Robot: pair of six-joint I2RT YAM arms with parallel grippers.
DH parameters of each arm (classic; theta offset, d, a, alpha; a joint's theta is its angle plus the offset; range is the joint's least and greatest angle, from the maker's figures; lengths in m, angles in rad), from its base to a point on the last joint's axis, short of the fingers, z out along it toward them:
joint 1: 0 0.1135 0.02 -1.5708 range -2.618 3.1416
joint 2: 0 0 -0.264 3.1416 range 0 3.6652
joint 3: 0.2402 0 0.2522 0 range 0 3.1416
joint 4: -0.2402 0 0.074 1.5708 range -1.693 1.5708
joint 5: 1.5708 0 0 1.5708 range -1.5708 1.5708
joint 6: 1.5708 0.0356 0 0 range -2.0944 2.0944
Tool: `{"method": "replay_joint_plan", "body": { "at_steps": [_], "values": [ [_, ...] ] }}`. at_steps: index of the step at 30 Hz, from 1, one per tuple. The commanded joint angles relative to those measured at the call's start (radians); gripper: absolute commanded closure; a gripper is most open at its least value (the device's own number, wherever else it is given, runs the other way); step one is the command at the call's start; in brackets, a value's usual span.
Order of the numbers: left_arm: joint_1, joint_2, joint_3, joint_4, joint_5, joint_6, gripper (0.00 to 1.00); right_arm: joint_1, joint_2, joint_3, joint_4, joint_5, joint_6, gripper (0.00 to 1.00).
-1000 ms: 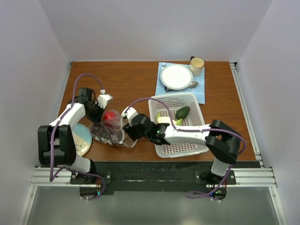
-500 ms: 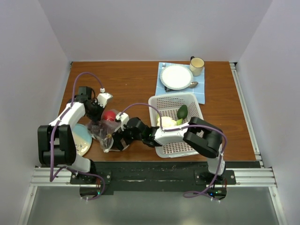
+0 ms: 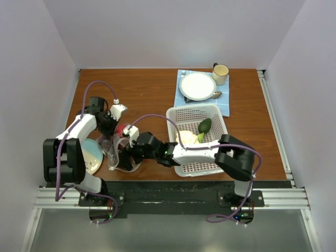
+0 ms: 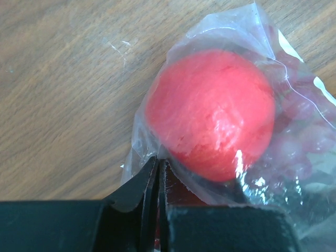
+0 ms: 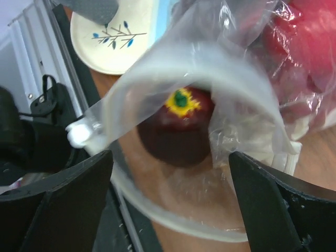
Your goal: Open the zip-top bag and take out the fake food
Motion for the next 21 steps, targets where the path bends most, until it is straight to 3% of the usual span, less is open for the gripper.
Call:
{"method": "replay_joint_plan", "body": {
  "at_steps": [1,4,7,16,21],
  "values": [
    [-0.007,0.016,0.024,0.007,-0.002,-0.021,0.92,0.046,-0.089,-0.012,-0.117,0.144,0.022,0.13],
    [-0.008,0.016,0.027,0.005,0.001,-0.027,0.92,0.087,-0.083,0.002,-0.182,0.184,0.027,0.23],
    [-0.01,0.011,0.027,0.004,-0.005,-0.024,0.92,0.118,-0.063,-0.006,-0.171,0.169,0.021,0.23],
    [-0.01,0.005,0.035,-0.015,-0.021,-0.01,0.92,0.103,-0.017,0.029,-0.151,0.298,-0.036,0.15],
    [-0.01,0.01,0.031,-0.016,-0.035,-0.001,0.92,0.049,-0.072,-0.019,-0.113,0.261,-0.052,0.15]
  ]
}}
